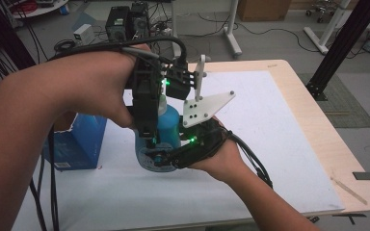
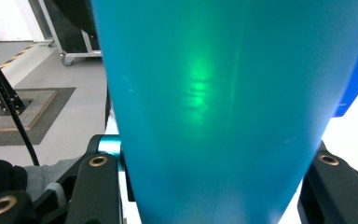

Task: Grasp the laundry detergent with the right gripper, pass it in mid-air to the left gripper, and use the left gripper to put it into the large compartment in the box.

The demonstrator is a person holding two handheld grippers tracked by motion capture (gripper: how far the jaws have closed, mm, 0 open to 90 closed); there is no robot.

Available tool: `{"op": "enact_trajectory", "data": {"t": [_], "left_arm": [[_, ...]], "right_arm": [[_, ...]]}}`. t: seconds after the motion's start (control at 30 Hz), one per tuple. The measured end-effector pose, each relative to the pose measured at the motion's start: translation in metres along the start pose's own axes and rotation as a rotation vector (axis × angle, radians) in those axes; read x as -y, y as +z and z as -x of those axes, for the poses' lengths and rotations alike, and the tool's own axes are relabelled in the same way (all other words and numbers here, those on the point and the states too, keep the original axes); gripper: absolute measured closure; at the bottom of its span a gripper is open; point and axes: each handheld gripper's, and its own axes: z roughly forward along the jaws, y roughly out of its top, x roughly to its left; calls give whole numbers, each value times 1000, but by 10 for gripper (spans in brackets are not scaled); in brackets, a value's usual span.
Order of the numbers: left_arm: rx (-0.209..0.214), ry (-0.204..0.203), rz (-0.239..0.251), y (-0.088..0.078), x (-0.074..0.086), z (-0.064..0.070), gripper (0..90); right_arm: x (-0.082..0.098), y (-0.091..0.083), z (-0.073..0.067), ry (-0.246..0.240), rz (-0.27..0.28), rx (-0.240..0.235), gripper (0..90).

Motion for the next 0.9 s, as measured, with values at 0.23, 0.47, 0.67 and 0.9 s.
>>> {"op": "enact_trajectory", "data": {"t": [0.23,0.47,0.67,0.9], "left_arm": [[14,-1,-10,1,0,0,311],[8,5,-23,2,-2,1,366],[3,6,-14,0,-2,0,371],[5,3,-17,0,0,1,377]], "right_arm": [[0,0,2,5,-1,-1,454],[0,1,2,7,-2,-4,454],[0,1,2,13,3,-8,455],[0,2,2,17,2,-23,449]]}}
